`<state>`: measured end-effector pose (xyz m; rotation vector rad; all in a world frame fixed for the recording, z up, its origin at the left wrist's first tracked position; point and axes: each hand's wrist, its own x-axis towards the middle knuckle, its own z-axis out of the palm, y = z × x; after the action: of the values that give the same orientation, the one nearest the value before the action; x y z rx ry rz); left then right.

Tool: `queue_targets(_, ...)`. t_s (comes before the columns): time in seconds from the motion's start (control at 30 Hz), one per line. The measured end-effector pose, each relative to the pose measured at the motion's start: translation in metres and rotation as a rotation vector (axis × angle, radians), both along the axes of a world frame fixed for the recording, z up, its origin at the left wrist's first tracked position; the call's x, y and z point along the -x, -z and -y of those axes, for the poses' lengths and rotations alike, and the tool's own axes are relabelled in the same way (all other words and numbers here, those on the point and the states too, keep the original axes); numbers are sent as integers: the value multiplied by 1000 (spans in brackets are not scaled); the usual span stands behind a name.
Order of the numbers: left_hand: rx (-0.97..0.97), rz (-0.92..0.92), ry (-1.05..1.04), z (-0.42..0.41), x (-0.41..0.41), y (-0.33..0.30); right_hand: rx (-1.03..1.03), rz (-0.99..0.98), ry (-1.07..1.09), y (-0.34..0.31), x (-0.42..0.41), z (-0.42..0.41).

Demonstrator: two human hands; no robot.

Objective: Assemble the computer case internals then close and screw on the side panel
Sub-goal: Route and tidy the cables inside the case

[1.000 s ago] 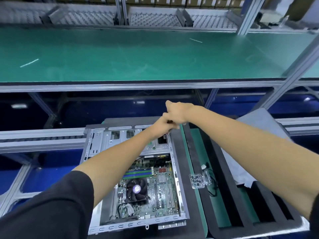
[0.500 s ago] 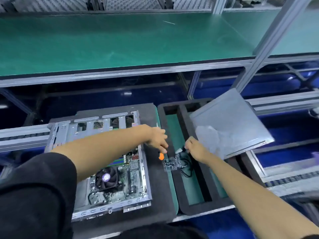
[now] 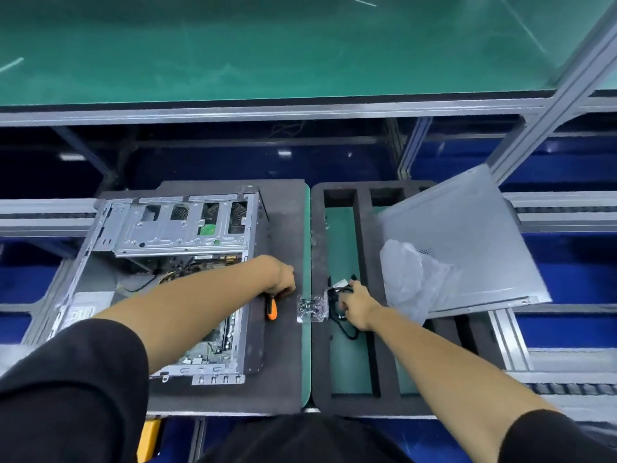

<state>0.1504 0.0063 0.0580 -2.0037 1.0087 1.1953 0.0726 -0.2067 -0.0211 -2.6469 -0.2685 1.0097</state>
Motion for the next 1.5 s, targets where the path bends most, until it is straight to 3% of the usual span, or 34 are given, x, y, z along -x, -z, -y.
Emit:
queue_targets(0.1, 55, 82, -74, -1, 4, 2, 177, -11, -202, 12, -2, -4)
queue_targets(0.23, 170, 148, -126, -1, 6, 3, 394, 133, -474, 28, -6, 0)
queue_targets(0.43, 225, 193, -189, -1, 3, 12, 457, 202, -677, 41, -10, 6)
queue_targets(0.6, 252, 186, -241, -1, -1, 17, 413, 140, -635, 33, -12, 6)
queue_targets(0.77, 325, 195, -317, -2, -5, 16, 161, -104, -342, -10, -45, 20)
queue_targets(0.9, 438, 210, -517, 0, -6, 13, -12, -95, -223, -48, -71, 42)
queue_targets(1.03, 655, 169, -779, 5, -6, 4, -206, 55, -34, -80, -86, 56)
queue_targets(1.1, 805, 90, -1035, 11, -5, -4, -308, 104, 74, -95, -94, 58)
queue_targets(1.2, 1081, -223, -1621, 27, 0, -31, -458, 186, 152, -125, -104, 46)
queue_targets(1.27, 1319, -505, -1882, 32, 1, -48, -529, 278, 122, -148, -108, 30)
queue_targets(1.37, 1632, -736, -1924, 26, 3, -80, -654, 346, 41, -180, -108, -7)
queue_targets(1.5, 1903, -547, -1846, -7, 8, -111, -810, 448, -49, -206, -98, -60)
